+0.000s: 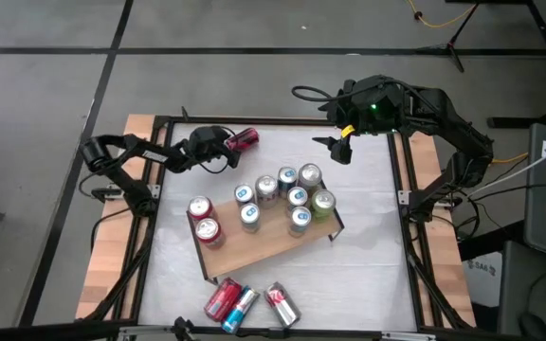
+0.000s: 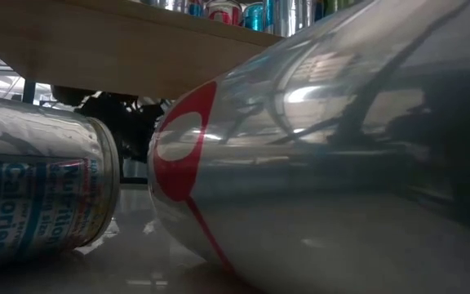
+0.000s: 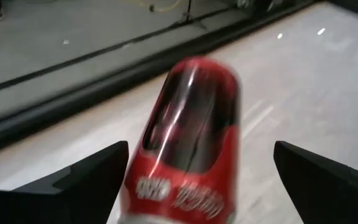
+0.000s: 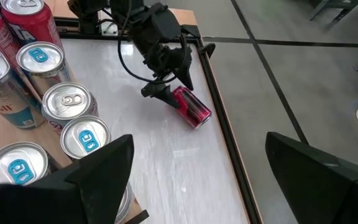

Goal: Place canned beverage on shelf
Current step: Put the red white soda can on the shelf

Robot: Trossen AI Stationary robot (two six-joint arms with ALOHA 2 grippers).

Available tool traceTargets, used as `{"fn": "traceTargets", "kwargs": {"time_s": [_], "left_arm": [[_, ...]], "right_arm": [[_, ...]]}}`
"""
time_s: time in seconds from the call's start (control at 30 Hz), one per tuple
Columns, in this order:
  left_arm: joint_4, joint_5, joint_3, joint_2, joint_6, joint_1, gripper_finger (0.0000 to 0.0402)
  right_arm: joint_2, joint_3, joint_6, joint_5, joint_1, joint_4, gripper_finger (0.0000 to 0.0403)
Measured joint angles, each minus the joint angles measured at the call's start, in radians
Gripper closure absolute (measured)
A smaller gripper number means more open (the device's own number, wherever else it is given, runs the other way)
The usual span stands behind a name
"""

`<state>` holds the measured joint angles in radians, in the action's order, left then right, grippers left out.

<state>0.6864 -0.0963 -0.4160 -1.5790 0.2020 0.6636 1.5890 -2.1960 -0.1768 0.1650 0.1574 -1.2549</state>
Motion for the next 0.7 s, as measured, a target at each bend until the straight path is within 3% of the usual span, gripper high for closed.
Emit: {"fn": "traceTargets", "kwargs": {"time_s": [0.2,0.7], "left_arm": [[0.004,0.009,0.0,-0.071,0.0,0.013,0.0009],[0.004,0.005,0.0,-0.073,-0.028,0.007,0.0009]], "right_arm": [[0.0,0.0,0.0,0.0,0.0,0.0,0.0047],[0.0,0.0,0.0,0.0,0.0,0.0,0.0047]]}}
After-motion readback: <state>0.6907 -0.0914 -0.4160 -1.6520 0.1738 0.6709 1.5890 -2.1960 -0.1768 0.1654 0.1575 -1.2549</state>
